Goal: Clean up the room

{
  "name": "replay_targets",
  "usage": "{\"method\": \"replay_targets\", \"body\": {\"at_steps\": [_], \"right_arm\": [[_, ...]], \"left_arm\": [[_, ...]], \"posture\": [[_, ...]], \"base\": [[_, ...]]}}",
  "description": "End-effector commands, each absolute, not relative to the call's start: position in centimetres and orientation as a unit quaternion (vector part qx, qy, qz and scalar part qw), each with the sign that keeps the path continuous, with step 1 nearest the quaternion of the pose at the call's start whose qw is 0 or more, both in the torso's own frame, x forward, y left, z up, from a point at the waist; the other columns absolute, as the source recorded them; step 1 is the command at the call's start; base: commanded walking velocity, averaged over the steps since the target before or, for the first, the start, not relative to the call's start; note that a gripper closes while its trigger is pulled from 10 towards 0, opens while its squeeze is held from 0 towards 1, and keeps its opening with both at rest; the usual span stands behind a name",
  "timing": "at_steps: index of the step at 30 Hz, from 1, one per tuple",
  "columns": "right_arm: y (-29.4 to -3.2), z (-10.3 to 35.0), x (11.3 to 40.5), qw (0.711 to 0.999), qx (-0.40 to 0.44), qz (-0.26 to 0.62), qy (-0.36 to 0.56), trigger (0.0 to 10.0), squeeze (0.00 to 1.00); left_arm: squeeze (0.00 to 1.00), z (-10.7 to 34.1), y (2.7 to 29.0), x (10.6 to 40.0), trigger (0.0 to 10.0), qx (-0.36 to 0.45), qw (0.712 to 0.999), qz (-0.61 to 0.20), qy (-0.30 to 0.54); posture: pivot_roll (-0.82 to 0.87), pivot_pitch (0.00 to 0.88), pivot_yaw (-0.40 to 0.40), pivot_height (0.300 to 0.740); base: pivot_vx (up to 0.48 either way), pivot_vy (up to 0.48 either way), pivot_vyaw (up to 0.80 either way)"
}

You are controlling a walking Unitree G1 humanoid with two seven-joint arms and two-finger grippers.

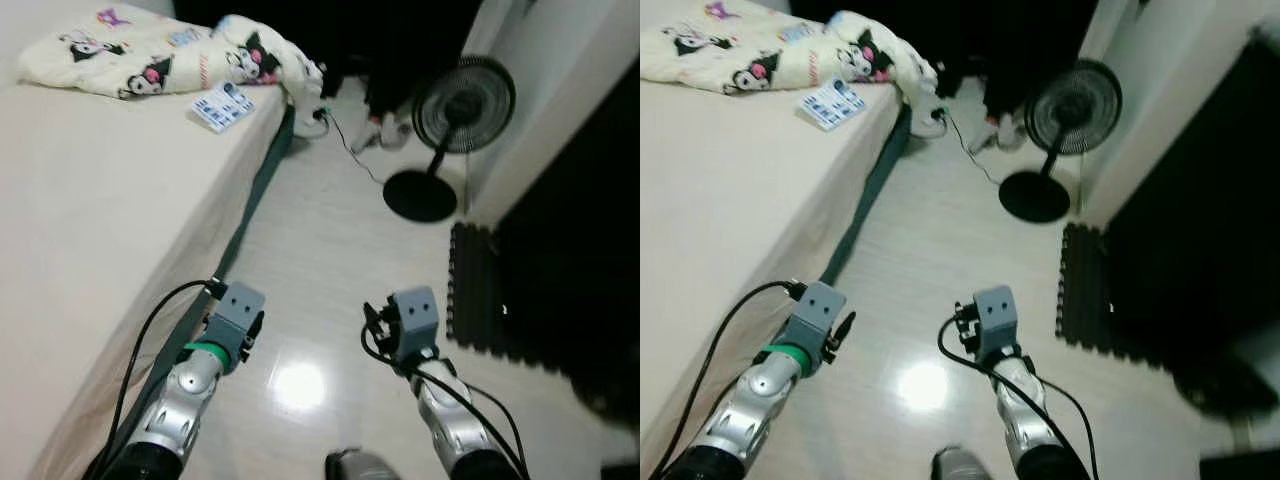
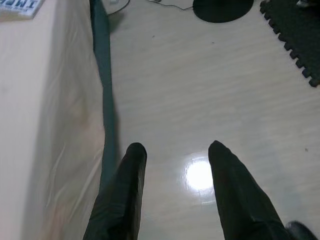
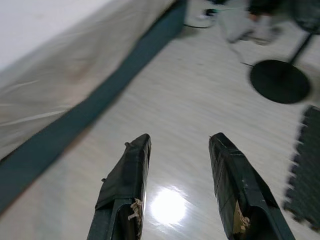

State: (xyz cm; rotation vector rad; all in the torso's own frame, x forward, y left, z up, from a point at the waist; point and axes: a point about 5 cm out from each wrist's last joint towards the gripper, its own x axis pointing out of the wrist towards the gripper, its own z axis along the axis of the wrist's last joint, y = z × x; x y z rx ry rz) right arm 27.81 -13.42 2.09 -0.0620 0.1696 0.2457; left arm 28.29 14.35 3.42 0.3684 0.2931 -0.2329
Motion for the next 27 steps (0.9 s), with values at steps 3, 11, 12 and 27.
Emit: {"method": "replay_targets", "body": {"at_steps": [3,11,12,27], "right_arm": [[-13.91,2.05,27.97,0.990,-0.029,0.113,0.081,10.0,0.00],[-13.96,2.15,28.10,0.990,-0.027,0.112,0.078,10.0,0.00],[-13.96,2.15,28.10,0.990,-0.027,0.112,0.078,10.0,0.00],[-14.02,2.10,28.30,0.991,-0.040,0.107,0.075,10.0,0.00]], "left_arm": [[0.00,3.60,13.72,28.56,10.0,0.169,0.969,-0.121,0.132],[0.00,4.17,13.40,28.96,10.0,0.160,0.973,-0.120,0.118],[0.00,4.17,13.40,28.96,10.0,0.160,0.973,-0.120,0.118],[0.00,4.37,13.24,29.15,10.0,0.162,0.975,-0.115,0.098]], "posture": [[0.01,0.000,0.036,0.740],[0.01,0.000,0.034,0.740],[0.01,0.000,0.034,0.740],[0.01,0.000,0.033,0.740]], "base": [[0.000,0.000,-0.78],[0.000,0.000,-0.79],[0.000,0.000,-0.79],[0.083,0.000,-0.59]]}}
